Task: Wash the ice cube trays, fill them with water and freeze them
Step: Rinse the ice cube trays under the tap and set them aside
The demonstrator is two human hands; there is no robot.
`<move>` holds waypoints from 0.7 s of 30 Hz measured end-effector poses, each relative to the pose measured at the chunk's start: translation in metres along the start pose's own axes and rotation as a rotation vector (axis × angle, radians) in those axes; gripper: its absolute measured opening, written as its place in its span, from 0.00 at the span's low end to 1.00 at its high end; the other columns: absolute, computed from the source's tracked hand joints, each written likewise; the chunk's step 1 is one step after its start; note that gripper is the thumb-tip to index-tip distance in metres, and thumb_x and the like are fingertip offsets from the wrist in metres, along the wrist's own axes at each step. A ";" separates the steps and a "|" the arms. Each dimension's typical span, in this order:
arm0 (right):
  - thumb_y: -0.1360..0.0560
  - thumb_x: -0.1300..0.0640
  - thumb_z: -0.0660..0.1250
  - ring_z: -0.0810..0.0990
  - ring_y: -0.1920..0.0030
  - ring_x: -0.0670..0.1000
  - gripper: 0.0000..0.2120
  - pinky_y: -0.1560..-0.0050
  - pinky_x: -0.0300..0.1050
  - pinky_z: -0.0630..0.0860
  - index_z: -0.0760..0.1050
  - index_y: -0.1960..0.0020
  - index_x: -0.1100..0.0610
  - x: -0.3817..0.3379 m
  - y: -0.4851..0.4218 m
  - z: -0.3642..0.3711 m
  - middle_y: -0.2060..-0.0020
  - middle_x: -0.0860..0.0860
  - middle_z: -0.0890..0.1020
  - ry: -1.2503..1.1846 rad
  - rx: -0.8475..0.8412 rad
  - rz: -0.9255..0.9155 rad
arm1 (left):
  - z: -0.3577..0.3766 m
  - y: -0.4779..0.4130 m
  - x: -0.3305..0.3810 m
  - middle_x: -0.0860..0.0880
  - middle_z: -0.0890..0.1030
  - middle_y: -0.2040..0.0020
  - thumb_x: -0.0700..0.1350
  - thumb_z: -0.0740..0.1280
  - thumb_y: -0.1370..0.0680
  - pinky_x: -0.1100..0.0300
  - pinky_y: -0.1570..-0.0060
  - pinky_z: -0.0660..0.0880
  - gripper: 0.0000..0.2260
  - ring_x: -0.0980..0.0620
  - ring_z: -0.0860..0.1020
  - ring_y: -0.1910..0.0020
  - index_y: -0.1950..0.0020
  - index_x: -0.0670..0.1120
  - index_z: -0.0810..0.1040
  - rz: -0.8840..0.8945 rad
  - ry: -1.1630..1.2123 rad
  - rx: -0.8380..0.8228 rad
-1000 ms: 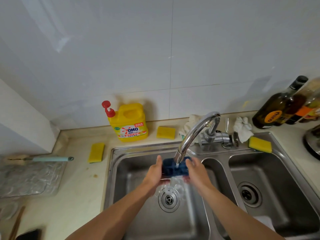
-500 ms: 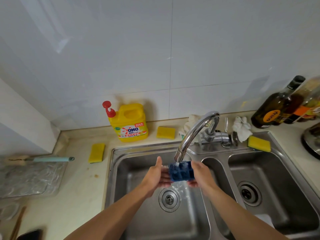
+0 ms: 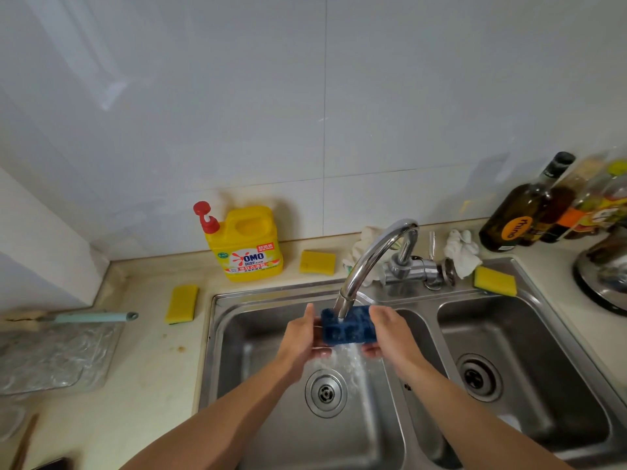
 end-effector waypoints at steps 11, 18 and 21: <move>0.15 0.54 0.56 0.85 0.66 0.56 0.12 0.63 0.48 0.84 0.76 0.42 0.58 -0.006 0.012 0.024 0.55 0.62 0.84 -0.069 -0.101 0.042 | -0.028 0.006 0.015 0.47 0.84 0.51 0.58 0.60 0.17 0.61 0.66 0.79 0.15 0.48 0.83 0.52 0.46 0.50 0.81 0.125 -0.056 0.120; 0.15 0.49 0.56 0.81 0.74 0.52 0.13 0.73 0.43 0.78 0.76 0.48 0.54 -0.008 0.008 0.001 0.60 0.60 0.85 0.049 -0.028 -0.012 | -0.010 0.006 0.011 0.42 0.83 0.54 0.58 0.60 0.17 0.59 0.64 0.80 0.18 0.50 0.83 0.64 0.43 0.44 0.78 0.066 -0.145 -0.060; 0.15 0.48 0.56 0.80 0.76 0.50 0.14 0.75 0.42 0.76 0.76 0.49 0.53 -0.001 0.006 -0.010 0.60 0.59 0.84 0.083 0.038 -0.016 | -0.004 0.006 0.005 0.42 0.84 0.52 0.56 0.60 0.16 0.58 0.62 0.80 0.16 0.49 0.85 0.62 0.43 0.44 0.78 0.033 -0.167 -0.122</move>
Point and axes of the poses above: each hand's wrist, its own y-axis away from the middle knuckle, its own z-axis out of the palm, x = y × z, the point moved 8 cm from there along -y, towards the middle knuckle
